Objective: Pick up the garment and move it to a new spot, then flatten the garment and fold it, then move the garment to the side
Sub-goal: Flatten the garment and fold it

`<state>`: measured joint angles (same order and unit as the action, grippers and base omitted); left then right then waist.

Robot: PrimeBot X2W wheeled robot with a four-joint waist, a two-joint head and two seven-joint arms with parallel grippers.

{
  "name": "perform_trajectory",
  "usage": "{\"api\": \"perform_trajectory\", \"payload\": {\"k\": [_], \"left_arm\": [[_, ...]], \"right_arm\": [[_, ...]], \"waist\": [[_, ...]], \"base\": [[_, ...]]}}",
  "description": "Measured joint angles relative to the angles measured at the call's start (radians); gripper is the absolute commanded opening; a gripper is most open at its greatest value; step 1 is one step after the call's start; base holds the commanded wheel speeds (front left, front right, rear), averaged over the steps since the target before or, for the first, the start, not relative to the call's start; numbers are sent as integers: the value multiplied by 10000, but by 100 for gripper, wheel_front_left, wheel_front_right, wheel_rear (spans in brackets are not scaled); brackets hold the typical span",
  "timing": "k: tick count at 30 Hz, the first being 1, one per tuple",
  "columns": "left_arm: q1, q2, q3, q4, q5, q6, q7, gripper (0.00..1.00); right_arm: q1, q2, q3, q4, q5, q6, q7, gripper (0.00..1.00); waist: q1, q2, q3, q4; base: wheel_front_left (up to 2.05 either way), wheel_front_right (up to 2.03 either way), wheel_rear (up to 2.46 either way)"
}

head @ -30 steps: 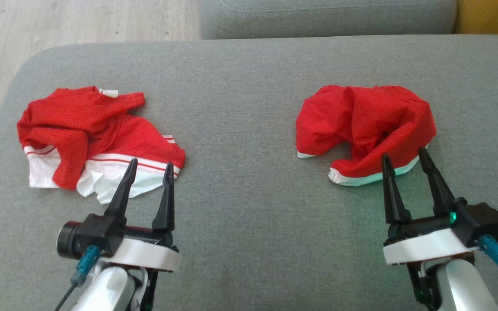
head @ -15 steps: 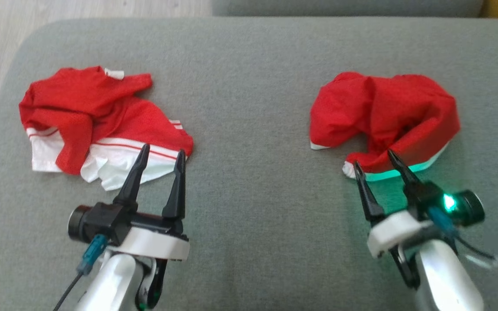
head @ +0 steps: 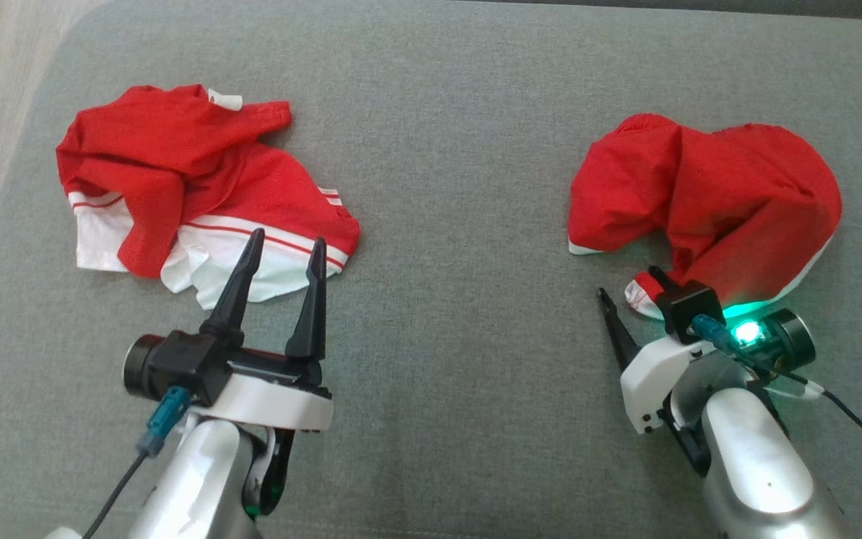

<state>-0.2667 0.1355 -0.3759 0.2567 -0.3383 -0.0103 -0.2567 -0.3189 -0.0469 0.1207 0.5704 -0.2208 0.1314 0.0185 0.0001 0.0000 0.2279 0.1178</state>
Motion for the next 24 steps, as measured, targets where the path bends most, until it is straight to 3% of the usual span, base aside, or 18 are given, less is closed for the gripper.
{"api": "perform_trajectory", "payload": {"k": [1, 2, 3, 4, 5, 13, 24], "left_arm": [[0, -36, 54, 2, 48, -4, 0, 100], [0, -77, 115, 4, 75, -75, 0, 100], [0, -113, 171, 4, 117, -94, 0, 100], [1, -159, 253, 4, 163, -169, 0, 100], [2, -169, 280, 12, 215, -173, 0, 100], [47, -268, 562, 165, 416, -341, 0, 100], [430, -477, 884, 196, 583, -462, 0, 100]], "right_arm": [[-1, 4, -29, 35, -2, 0, 13, 100], [-3, 8, -31, 59, -2, 0, 65, 94], [-23, 12, -35, 73, 13, 0, 104, 71], [-59, 23, -25, 127, 54, 0, 165, 4], [-68, 23, -13, 153, 107, 0, 182, 0], [55, -2, 12, 217, 855, 0, -637, 0], [-452, -25, 215, -1087, 1582, 0, -1285, 0]], "waist": [[0, 0, -9, -2], [-1, 0, -18, -10], [0, 0, -27, -24], [-1, 0, -40, -68], [0, 0, -51, -94], [-1, 0, -415, -335], [-1, 0, -1031, -503]], "base": [[0, 0, 0], [0, 0, 0], [0, 0, 0], [0, 0, 0], [0, 0, 0], [0, 0, 0], [0, 0, 0]]}}
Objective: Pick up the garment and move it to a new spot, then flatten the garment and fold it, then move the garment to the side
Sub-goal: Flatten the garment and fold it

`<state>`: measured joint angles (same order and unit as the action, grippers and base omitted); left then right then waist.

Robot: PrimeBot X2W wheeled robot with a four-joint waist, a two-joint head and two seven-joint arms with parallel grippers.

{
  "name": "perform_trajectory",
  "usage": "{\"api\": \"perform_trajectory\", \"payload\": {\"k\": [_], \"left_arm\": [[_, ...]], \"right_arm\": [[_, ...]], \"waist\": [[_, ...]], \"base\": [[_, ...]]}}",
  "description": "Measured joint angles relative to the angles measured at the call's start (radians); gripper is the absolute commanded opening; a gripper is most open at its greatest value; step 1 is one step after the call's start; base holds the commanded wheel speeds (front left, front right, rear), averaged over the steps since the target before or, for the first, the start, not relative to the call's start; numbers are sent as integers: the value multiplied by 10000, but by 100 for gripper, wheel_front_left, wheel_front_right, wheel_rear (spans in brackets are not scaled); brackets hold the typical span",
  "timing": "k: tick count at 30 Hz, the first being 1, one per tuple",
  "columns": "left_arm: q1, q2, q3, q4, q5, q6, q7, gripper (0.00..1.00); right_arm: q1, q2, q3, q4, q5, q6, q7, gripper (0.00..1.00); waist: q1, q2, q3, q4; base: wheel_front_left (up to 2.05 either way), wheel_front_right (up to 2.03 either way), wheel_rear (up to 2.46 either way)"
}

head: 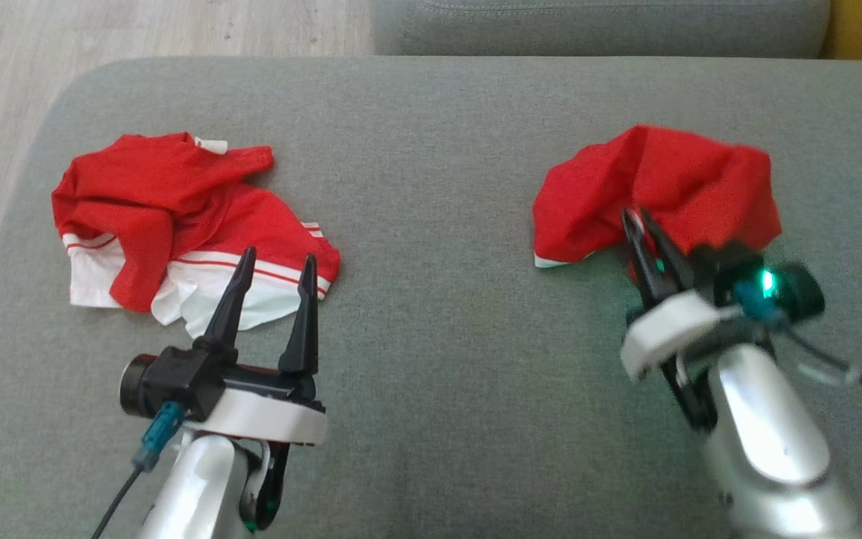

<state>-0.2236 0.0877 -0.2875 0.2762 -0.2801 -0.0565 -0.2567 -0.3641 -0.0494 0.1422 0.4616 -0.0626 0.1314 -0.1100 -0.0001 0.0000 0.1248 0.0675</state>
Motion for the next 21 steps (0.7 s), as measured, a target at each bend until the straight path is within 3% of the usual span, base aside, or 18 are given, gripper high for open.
{"api": "perform_trajectory", "payload": {"k": [7, 13, 16, 21], "left_arm": [[48, -119, 242, -46, 13, -88, 0, 100], [172, -257, 328, -10, 13, -153, 0, 100], [345, -284, 364, 4, 13, -155, 0, 100], [735, -288, 708, 2, 15, -153, 0, 100]], "right_arm": [[-2090, -96, 642, -54, 301, 0, 888, 0], [-4506, -105, 1281, 779, 2497, 0, 1170, 0], [-5466, -92, 577, 1137, 3049, 0, 662, 0], [-7487, -105, -2274, 2405, 3010, 0, -715, 0]], "waist": [[1, 0, -168, 332], [1, 0, -432, 777], [1, 0, -549, 882], [0, 0, -752, 835]], "base": [[0, 0, 0], [0, 0, 0], [0, 0, 0], [0, 0, 0]]}}
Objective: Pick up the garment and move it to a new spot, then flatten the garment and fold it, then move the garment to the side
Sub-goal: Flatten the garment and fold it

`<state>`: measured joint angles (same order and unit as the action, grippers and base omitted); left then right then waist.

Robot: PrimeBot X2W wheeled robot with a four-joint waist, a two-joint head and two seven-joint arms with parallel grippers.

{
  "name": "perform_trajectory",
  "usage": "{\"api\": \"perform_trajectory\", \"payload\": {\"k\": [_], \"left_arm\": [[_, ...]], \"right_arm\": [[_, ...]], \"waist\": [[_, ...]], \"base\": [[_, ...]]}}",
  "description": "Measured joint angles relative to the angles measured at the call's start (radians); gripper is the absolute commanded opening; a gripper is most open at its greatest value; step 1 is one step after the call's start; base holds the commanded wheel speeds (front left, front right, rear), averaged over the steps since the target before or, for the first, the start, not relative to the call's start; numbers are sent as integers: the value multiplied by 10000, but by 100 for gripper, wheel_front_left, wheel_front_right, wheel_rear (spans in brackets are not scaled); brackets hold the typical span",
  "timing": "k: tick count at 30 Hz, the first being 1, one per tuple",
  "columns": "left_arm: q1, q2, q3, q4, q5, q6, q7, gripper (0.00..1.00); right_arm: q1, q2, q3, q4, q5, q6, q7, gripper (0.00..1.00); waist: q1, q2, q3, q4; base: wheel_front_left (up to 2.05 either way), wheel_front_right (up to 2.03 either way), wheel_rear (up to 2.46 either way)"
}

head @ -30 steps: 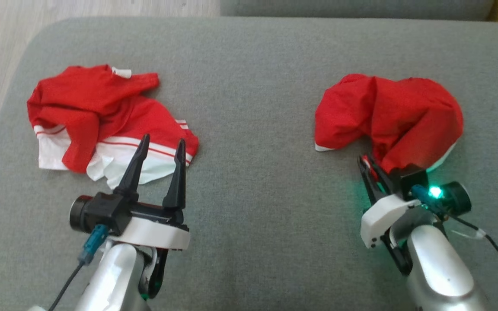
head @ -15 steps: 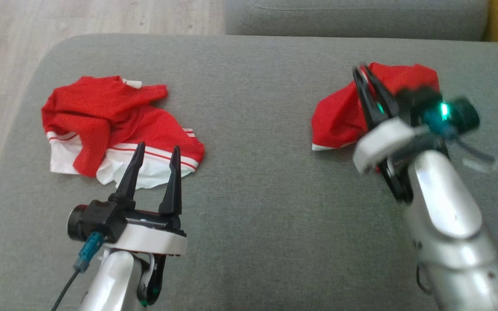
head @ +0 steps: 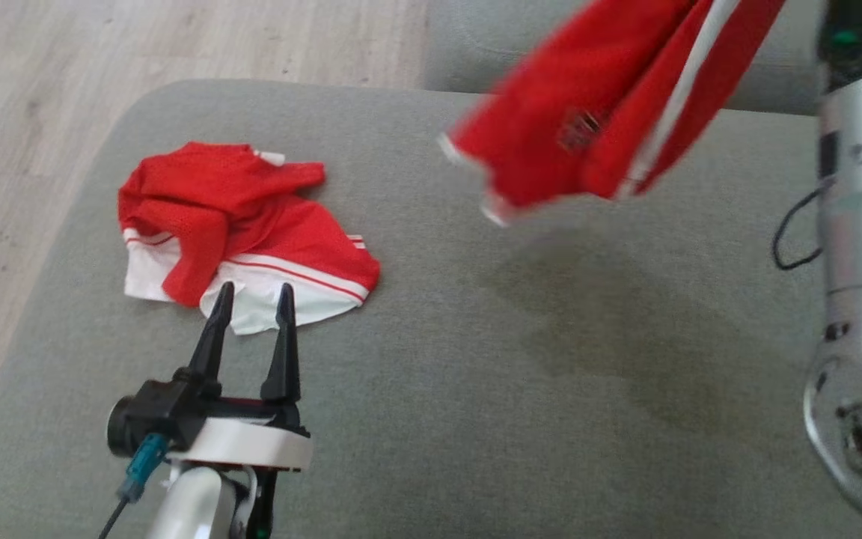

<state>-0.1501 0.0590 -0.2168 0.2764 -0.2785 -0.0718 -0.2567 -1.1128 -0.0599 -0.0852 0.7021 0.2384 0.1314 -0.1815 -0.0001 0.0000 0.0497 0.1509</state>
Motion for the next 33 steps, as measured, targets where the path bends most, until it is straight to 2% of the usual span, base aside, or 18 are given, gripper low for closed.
{"api": "perform_trajectory", "payload": {"k": [3, 5, 13, 14, 15, 17, 20, 25, 29, 33], "left_arm": [[87, -2, 178, -92, 90, 4, 2, 100], [108, -2, 251, -174, 144, 0, 0, 100], [48, -21, 240, -257, 345, -171, 0, 100], [11, -21, 232, -253, 370, -174, 0, 100], [-36, -27, 228, -249, 395, -174, 0, 100], [-169, -33, 224, -251, 412, -176, 0, 100], [-270, -44, 213, -245, 412, -182, 0, 100], [-283, -59, 190, -209, 412, -255, 0, 100], [-280, -69, 196, -215, 410, -265, 0, 100], [-271, -73, 192, -230, 410, -267, 0, 100]], "right_arm": [[-60, -61, -1480, 838, -771, 0, -123, 0], [535, -102, -2077, 1266, -1348, 0, -15, 0], [4928, 2, -4725, 1883, -3363, 0, 416, 0], [5203, 21, -4938, 1845, -3601, 0, 380, 90], [5315, 44, -5110, 1825, -3776, 0, 376, 100], [5247, 75, -5308, 1613, -4011, 0, 186, 100], [4945, 50, -4805, 1486, -3933, 0, -230, 100], [5024, 61, -2364, 497, -3126, 0, -665, 100], [6206, 61, -88, -1827, -2326, 0, -696, 100], [8085, 79, 1141, -3684, -1804, 0, -700, 100]], "waist": [[1, 0, -25, -243], [1, 0, -20, -450], [1, 0, 350, -1249], [2, 0, 410, -1327], [2, 0, 460, -1398], [1, 0, 549, -1504], [2, 0, 605, -1578], [1, 0, 541, -1561], [1, 0, 469, -1547], [1, 0, 423, -1517]], "base": [[0, 0, 0], [0, 0, 0], [0, 0, 0], [0, 0, 0], [0, 0, 0], [0, 0, 0], [0, 0, 0], [0, 0, 0], [0, 0, 0], [0, 0, 0]]}}
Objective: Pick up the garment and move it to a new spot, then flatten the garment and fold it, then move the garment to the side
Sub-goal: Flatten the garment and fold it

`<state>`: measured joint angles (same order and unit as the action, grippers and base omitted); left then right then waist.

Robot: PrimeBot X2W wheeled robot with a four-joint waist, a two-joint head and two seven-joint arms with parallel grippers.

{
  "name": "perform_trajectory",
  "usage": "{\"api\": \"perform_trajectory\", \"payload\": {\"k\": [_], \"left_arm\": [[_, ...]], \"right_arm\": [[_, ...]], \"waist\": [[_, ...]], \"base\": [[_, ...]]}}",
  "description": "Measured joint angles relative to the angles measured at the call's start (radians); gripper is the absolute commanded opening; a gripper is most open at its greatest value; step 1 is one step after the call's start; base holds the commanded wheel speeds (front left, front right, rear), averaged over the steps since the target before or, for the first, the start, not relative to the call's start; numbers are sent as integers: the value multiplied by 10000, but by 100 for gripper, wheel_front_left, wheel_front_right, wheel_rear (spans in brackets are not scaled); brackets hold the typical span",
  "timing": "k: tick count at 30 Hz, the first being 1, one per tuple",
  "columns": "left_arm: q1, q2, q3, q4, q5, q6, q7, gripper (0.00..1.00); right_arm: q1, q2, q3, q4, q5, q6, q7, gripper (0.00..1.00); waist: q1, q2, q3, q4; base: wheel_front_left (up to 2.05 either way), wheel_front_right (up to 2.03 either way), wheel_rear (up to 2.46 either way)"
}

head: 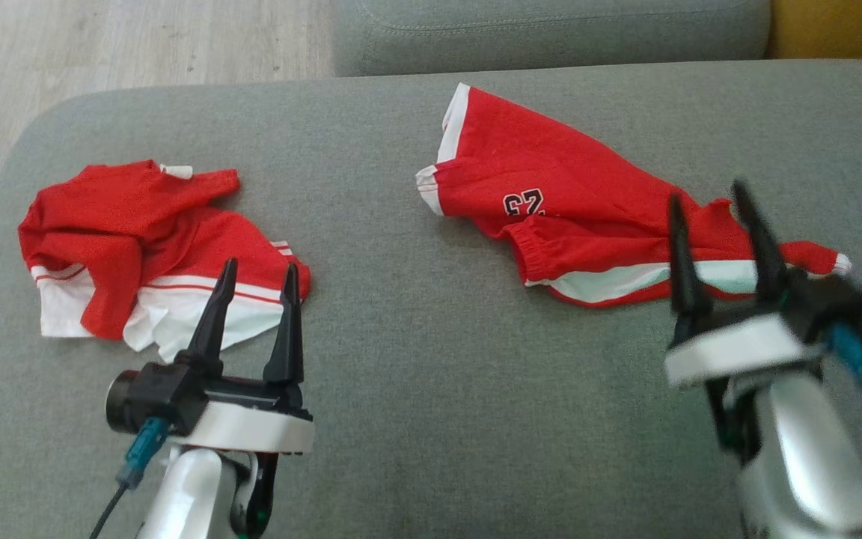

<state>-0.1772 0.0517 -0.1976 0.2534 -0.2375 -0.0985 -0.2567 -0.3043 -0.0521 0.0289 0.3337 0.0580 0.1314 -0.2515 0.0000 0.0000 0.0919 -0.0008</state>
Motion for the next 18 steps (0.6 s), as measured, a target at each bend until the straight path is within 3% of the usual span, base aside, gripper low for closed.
{"api": "perform_trajectory", "payload": {"k": [4, 8, 12, 18], "left_arm": [[12, -4, -56, -13, -2, -40, 0, 100], [11, -8, -230, -13, -2, -44, 0, 100], [-40, -12, -357, -10, -2, -75, 0, 100], [-523, -23, -734, 8, -234, -73, 0, 100]], "right_arm": [[1308, 2, 460, -794, 136, 0, -8, 100], [1476, 0, 546, -1118, -173, 0, -10, 100], [1092, -6, 886, -1053, -928, 0, 82, 100], [-778, -19, 2113, -15, -2537, 0, 1434, 100]], "waist": [[0, 0, 32, 86], [0, 0, 179, 254], [0, 0, 449, 483], [2, 0, 1000, 1017]], "base": [[0, 0, 0], [0, 0, 0], [0, 0, 0], [0, 0, 0]]}}
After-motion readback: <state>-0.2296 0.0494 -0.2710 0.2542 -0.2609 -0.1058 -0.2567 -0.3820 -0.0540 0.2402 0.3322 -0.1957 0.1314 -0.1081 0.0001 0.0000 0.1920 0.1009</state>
